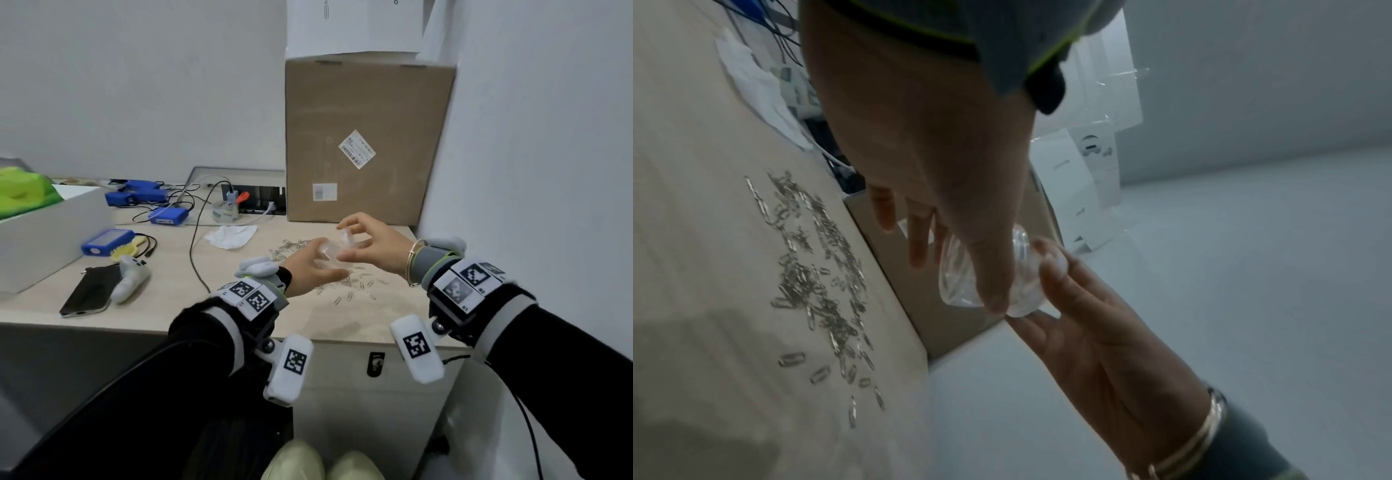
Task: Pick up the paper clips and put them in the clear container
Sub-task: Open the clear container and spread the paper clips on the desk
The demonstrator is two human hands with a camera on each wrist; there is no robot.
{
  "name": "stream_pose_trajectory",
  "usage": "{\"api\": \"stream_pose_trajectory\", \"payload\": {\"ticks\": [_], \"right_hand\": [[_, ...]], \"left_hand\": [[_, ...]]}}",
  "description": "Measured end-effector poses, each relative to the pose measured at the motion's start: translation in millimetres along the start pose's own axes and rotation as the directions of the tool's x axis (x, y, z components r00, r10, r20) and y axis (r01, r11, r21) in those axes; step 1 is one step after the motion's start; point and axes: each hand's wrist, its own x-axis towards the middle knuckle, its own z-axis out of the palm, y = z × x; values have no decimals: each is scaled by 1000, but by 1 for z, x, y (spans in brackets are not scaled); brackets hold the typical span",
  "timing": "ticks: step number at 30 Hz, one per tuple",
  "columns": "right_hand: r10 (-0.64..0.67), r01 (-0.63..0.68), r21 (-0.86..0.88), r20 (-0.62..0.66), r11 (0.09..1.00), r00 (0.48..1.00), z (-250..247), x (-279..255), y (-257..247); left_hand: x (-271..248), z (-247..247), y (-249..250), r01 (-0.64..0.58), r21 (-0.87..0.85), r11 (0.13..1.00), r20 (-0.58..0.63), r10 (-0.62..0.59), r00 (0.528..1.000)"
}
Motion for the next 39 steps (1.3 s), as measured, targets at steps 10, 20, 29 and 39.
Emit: {"api": "stream_pose_trajectory", "payload": {"ticks": [10, 20, 29, 39], "right_hand": [[404, -311, 276, -412, 910, 817, -21, 55, 118], [505, -479, 162, -292, 863, 812, -38, 80, 202], [506, -540, -112, -233, 834, 831, -39, 100, 233], [549, -569, -323, -160, 756, 820, -52, 129, 225]], "left_hand": [[52, -36, -80, 386, 93, 918, -318, -340, 885], [101, -78, -166, 680, 44, 731, -415, -606, 678], [113, -91, -189, 796, 253, 550, -447, -663, 600], [135, -89, -160, 706, 369, 604, -583, -442, 682]]}}
